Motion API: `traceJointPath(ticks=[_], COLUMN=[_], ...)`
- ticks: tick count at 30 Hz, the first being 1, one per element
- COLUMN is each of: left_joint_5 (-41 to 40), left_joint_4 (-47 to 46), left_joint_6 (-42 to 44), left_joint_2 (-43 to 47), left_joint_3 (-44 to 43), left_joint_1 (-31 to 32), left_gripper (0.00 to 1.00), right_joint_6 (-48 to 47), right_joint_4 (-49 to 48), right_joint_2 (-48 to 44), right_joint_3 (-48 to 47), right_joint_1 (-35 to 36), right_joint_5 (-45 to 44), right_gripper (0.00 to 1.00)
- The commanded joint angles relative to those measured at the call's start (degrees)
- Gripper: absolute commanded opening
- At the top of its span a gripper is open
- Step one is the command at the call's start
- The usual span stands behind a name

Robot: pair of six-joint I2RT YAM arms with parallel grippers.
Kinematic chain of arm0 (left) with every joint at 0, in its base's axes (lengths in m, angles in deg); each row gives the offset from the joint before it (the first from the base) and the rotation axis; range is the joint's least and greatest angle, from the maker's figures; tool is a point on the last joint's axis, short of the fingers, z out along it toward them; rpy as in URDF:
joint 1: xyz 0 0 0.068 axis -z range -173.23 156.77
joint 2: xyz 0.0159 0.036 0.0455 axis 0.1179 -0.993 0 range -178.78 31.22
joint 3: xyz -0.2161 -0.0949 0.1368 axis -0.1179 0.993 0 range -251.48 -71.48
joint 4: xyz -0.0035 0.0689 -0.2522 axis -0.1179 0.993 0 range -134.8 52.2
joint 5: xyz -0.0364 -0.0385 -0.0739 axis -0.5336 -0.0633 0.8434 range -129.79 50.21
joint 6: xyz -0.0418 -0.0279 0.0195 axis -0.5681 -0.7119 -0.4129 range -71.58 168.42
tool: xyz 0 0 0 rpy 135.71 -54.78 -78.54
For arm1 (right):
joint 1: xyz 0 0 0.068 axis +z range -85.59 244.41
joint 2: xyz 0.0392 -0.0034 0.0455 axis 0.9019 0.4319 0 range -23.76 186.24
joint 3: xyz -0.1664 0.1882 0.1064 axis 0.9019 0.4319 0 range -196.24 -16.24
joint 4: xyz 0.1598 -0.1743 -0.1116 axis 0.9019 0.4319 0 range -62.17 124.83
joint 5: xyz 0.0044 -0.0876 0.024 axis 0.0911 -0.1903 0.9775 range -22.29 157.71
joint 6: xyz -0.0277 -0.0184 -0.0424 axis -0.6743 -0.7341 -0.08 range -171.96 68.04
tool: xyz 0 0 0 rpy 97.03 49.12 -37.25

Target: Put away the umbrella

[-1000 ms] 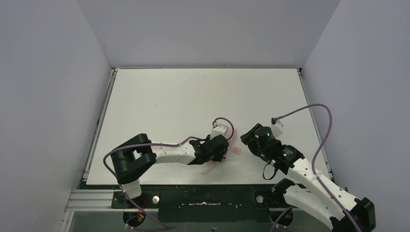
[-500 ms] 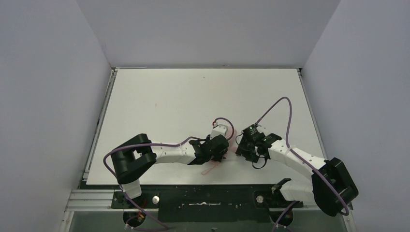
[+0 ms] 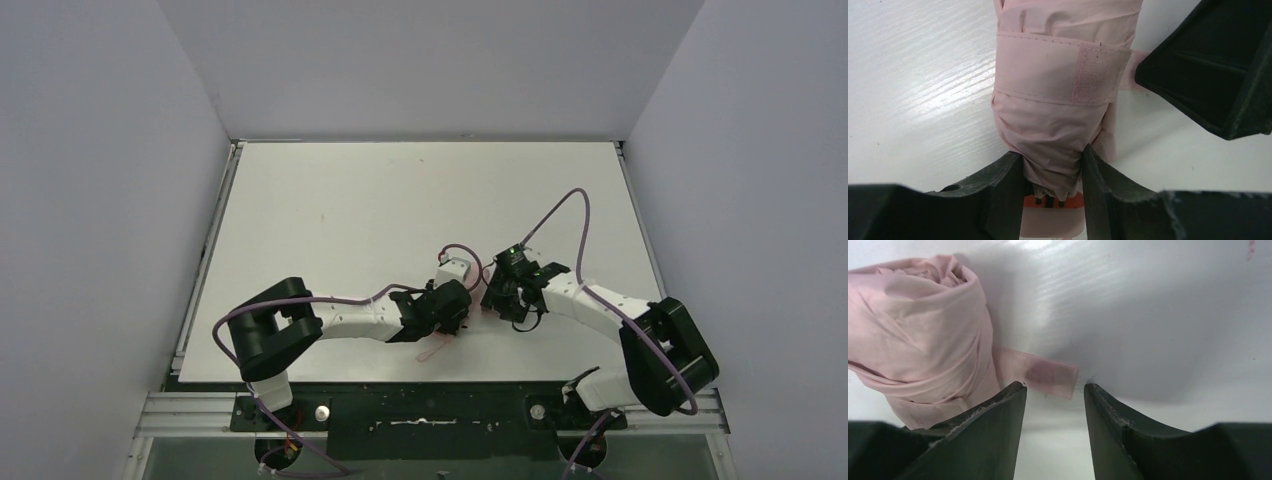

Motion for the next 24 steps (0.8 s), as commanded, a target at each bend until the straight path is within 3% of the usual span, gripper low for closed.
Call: traceJointPath(ticks=[1,14,19,24], left_joint_5=[8.84,8.41,8.25,8.34], left_joint_4=[12.19,12.17,12.04,12.40], left_joint_6=[0.24,-0.39,-0.94,-0.98], left_joint_2=[-6.18,-5.22,-4.78,-5.10], left_joint_3=[5.19,5.39,5.70,5.46], left_joint_1=[1.42,1.40,1.42,1.31], left_gripper=[0.00,0.00,0.00,0.00], right_joint_6=[-1.64,-6.03,-6.87,-5.67], right_joint_4=[-2.06,5.37,4.54,0.05], right_joint_2=[2.93,12.69,15.02,10.80], right_joint_3=[-2.06,-2.47,-1.01,2.16], right_joint_1=[-0.55,-0.33,-0.31,-0.35], right_joint_5=[-0.31,-3.44,-3.02,0.55], right_gripper=[0.48,0.36,0.16,0.00])
